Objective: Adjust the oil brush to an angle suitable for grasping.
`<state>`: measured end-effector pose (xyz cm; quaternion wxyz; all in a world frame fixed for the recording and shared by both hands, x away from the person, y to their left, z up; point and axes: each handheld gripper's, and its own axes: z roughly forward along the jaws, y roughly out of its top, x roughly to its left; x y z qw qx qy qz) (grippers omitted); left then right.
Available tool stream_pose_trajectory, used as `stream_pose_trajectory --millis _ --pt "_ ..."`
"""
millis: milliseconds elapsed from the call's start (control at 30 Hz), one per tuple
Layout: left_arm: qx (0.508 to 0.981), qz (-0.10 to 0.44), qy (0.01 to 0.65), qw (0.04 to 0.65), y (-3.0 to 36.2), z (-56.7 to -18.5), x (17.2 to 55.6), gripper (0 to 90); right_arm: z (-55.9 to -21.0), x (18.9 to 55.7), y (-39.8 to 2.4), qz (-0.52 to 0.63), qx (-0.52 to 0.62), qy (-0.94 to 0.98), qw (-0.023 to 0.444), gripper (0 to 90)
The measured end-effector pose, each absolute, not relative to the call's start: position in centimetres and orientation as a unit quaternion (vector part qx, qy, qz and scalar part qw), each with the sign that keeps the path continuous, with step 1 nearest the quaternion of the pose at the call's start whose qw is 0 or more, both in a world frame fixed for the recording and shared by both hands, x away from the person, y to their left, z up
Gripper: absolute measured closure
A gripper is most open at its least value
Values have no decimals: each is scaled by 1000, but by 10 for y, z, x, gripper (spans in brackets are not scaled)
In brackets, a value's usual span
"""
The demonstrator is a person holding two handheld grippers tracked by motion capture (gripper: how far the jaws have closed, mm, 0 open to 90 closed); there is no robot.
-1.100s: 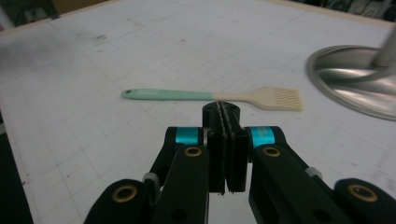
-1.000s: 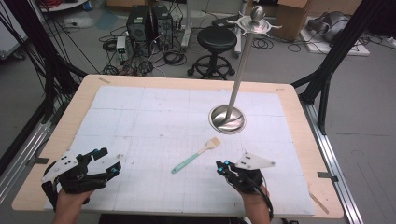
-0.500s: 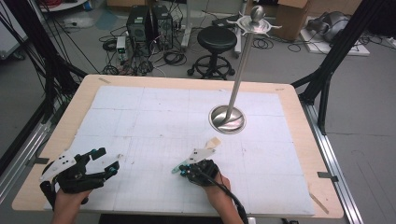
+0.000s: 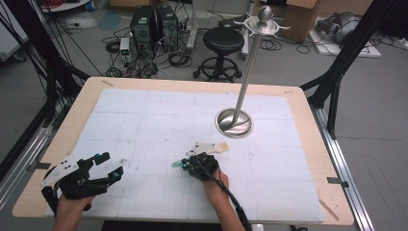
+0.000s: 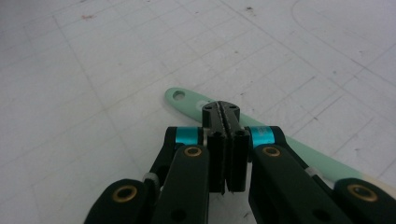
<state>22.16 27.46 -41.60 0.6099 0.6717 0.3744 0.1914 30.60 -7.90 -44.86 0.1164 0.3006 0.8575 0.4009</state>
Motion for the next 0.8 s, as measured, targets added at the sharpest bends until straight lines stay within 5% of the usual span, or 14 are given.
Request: stream_pose_trajectory --millis 400,800 --pt "674 192 374 608 275 -416 222 207 -432 356 -141 386 395 816 172 897" --pt "670 190 376 611 276 -416 221 207 -440 362 -148 345 403 834 152 896"
